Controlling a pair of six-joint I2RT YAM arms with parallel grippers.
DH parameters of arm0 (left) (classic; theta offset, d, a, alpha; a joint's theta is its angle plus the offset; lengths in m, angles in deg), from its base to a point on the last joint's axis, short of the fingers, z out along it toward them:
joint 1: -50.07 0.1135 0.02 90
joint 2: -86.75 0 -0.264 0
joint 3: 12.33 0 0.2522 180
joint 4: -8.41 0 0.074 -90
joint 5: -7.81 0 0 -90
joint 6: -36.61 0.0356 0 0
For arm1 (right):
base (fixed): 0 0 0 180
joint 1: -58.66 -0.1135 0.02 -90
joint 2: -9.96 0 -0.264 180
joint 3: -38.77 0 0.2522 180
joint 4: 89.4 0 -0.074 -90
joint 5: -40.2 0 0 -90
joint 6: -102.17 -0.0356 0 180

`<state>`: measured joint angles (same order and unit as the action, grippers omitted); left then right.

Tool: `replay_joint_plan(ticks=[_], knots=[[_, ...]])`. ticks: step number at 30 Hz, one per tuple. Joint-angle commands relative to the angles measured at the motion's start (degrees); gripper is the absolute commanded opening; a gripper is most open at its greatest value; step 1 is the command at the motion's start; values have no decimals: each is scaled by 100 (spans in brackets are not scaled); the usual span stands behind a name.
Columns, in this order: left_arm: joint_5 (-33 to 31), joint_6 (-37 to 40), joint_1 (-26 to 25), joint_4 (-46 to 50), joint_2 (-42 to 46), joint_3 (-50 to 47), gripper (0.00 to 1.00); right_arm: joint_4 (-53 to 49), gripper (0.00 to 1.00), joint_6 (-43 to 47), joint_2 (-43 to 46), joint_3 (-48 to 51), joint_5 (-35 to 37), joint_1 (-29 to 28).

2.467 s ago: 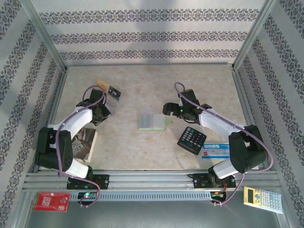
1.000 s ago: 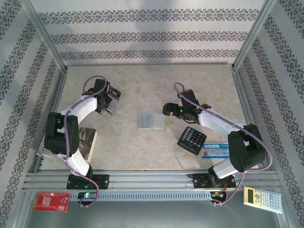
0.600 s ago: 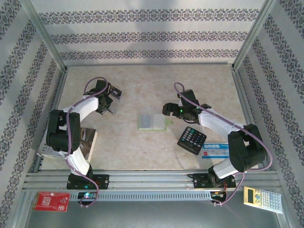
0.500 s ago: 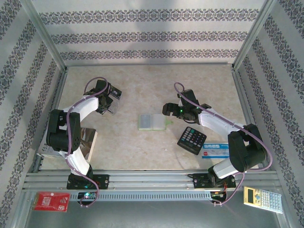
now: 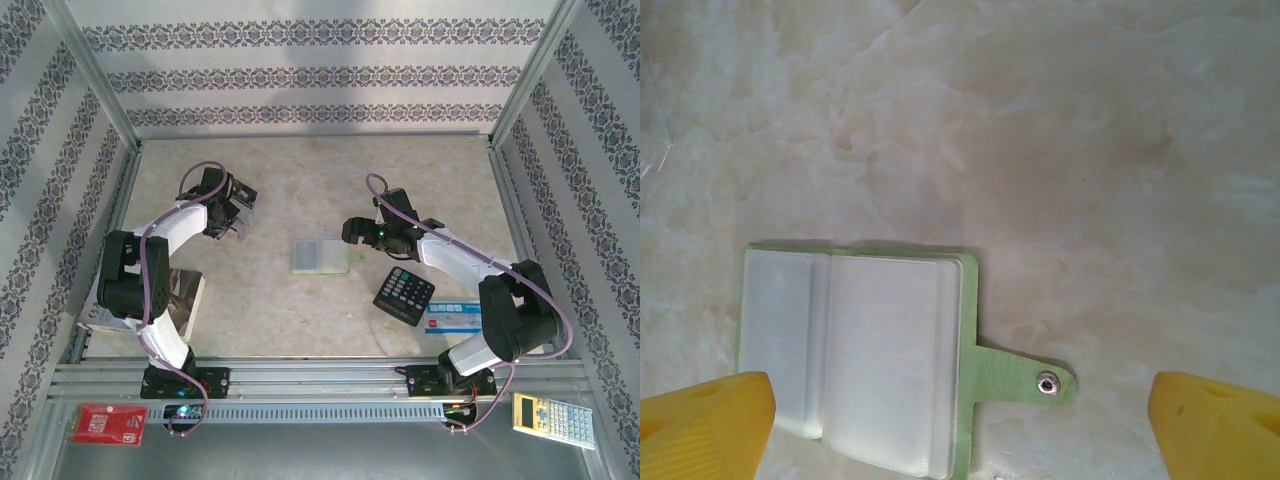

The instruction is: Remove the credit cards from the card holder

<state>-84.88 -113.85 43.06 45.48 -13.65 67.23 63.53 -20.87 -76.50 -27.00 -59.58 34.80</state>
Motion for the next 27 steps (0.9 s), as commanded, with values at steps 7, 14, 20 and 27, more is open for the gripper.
replay_joint_plan(ticks=[7, 14, 20, 27], knots=[[157, 210, -31, -46, 192, 212, 39, 47, 96, -85, -82, -11, -59, 20], [236, 412, -55, 29, 183, 268, 51, 44, 96, -93, -89, -2, -59, 21], [117, 520, -51, 231, 419, 232, 57, 47, 95, -98, -75, -2, -85, 21], [2, 933, -55, 716, 1334, 43, 63, -130, 93, -45, -85, -128, 6, -211]])
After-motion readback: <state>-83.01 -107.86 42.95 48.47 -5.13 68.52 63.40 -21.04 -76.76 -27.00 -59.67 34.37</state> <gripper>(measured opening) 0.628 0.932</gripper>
